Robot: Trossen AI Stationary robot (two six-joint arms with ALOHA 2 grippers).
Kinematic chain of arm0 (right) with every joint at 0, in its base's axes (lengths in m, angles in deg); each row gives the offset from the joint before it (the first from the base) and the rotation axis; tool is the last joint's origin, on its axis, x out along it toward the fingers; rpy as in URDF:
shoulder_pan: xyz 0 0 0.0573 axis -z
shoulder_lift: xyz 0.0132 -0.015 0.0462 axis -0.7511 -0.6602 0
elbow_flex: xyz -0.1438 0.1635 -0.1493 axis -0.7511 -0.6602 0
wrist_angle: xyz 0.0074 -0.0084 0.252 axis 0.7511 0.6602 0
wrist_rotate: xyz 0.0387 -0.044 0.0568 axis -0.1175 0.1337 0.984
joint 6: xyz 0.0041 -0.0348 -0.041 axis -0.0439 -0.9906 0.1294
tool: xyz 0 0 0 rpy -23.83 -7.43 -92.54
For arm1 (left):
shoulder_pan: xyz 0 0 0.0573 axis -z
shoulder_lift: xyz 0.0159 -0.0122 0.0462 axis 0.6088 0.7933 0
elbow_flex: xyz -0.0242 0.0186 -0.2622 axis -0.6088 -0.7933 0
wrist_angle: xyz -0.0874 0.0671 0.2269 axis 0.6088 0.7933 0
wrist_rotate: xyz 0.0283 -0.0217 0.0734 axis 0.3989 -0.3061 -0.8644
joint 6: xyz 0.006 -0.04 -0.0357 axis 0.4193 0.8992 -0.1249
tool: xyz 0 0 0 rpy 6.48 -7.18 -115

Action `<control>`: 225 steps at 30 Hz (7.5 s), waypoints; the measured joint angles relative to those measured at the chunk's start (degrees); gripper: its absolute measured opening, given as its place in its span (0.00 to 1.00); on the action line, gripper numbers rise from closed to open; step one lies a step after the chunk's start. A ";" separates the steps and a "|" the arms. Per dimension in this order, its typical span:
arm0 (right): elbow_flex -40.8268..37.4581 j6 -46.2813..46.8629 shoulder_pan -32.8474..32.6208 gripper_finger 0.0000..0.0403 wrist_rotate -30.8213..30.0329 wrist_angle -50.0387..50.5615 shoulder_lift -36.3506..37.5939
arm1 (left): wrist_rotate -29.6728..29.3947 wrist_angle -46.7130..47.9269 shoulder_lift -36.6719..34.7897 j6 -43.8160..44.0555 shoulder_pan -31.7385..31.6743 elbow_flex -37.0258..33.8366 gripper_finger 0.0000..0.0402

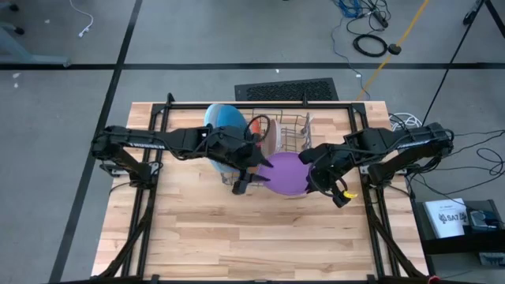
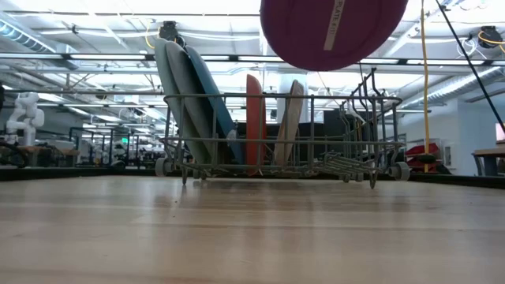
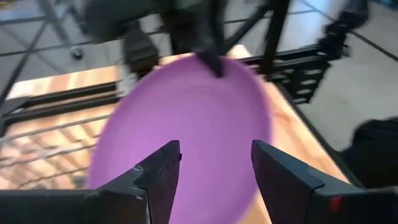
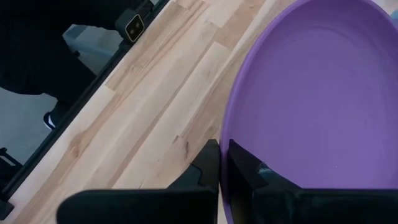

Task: Sort dishes
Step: Put the violet plate into the dish rack

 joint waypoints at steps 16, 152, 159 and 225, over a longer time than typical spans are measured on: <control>-0.02 -0.61 -0.02 0.00 0.24 -1.09 -0.11 | -1.99 5.89 2.47 -5.75 3.27 0.02 0.40; -23.26 7.99 20.12 0.22 -27.88 -50.51 -4.14 | -31.68 -25.79 -8.74 12.01 4.00 -0.04 0.02; -23.26 8.19 19.28 0.32 -28.88 -50.31 -0.55 | -31.57 -25.69 -8.74 12.33 3.94 -0.04 0.02; -22.18 -55.69 1.44 0.01 -84.00 -110.21 -5.06 | -38.59 -50.47 0.46 48.91 -3.16 -1.72 0.02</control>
